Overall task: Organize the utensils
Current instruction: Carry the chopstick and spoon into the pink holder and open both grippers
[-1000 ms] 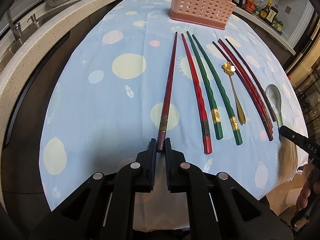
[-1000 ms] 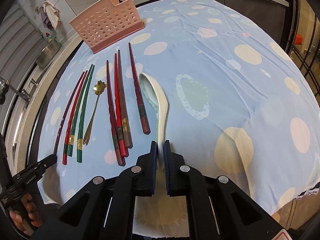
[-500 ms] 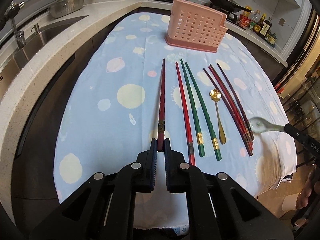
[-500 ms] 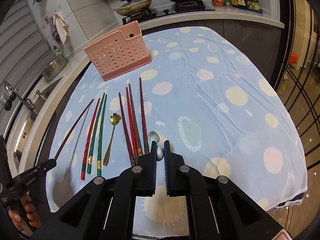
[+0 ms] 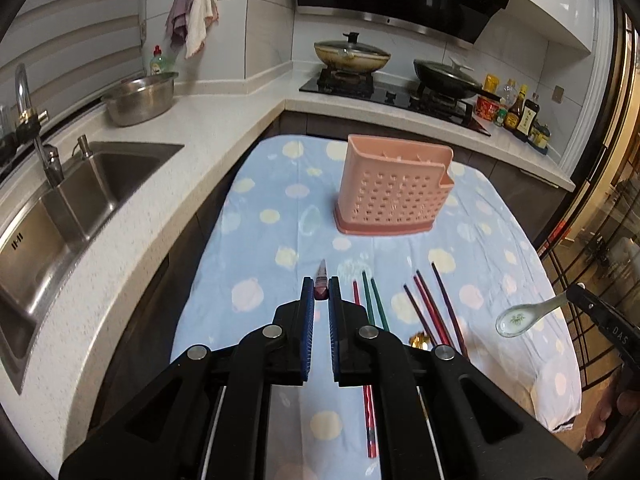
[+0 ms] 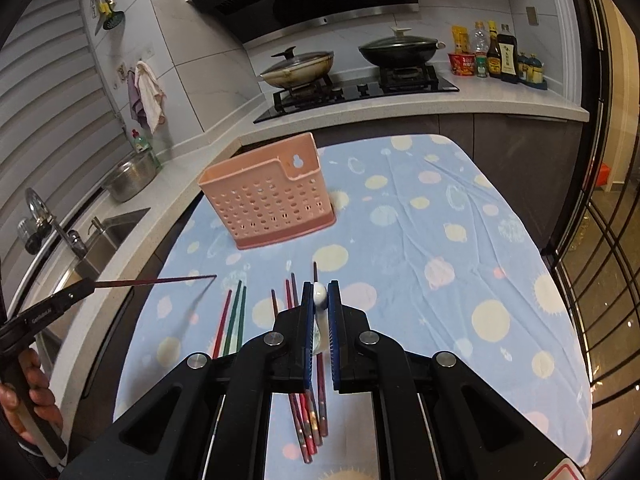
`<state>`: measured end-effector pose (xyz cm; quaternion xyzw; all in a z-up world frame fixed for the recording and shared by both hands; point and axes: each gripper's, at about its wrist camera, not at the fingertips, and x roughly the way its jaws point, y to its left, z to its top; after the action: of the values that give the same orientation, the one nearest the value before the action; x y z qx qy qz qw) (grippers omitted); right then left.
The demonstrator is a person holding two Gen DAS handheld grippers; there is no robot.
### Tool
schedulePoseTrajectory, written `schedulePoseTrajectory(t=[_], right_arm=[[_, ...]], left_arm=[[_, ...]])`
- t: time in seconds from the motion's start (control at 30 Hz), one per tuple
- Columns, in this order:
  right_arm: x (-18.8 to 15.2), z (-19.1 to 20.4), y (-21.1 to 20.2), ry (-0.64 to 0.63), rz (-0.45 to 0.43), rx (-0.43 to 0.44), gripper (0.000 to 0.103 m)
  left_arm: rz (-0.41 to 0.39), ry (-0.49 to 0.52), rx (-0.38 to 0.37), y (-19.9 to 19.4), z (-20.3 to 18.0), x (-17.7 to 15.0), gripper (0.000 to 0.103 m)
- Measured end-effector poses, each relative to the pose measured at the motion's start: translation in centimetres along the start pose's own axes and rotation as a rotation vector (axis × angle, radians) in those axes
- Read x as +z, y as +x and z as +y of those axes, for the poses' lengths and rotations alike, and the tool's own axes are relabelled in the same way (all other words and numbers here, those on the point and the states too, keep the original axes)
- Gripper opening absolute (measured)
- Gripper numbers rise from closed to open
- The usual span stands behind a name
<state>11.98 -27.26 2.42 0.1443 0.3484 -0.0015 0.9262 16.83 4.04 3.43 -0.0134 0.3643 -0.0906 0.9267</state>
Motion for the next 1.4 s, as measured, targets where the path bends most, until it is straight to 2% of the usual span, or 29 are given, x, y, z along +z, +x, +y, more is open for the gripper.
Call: schedulePoseTrajectory(t=[0.33,0.6,0.7,0.83,0.93,1.07,1.3,1.37,1.4], right_arm=[[7.4,2.0,3.1,-0.03,-0.074,0.046,0.006],[13.6,2.8,6.3,-0.026,-0.124,0.054,0.006],[15.5,2.8,8.0,-0.008,-0.129,0.063,0.006],[17.2,2.7,10.6,0.01,-0.114,0.072,0.006],[17.4,2.7,12.8,0.011,-0.081,0.059,0.006],[16.9,2.4,15.7,0.015,-0.028,0.045,0.006],[15.5,2.1,18.6,-0.003,0.031,0.018,0.007],[15.3,2.0,18.3,0.002,0.011,0.0,0.015],[15.2,1.9,18.1,0.005,0.005,0.0,0.018]], left_arm=[[-0.132,0.02,0.017,0.2,-0.9,9.0,0.007],[-0.282,0.033,-0.013,-2.4,-3.2,16.5,0.007],[-0.333,0.036,-0.024,-2.8,-4.2,18.8,0.007],[-0.357,0.033,-0.042,-2.1,-5.4,20.9,0.007],[-0.346,0.041,-0.046,-0.6,-6.3,21.7,0.007],[-0.28,0.041,-0.036,2.6,-6.8,21.5,0.007],[-0.173,0.047,0.014,7.3,-6.2,19.1,0.007],[-0.165,0.049,0.027,7.8,-6.0,18.4,0.008],[-0.166,0.053,0.049,7.9,-6.0,18.1,0.015]])
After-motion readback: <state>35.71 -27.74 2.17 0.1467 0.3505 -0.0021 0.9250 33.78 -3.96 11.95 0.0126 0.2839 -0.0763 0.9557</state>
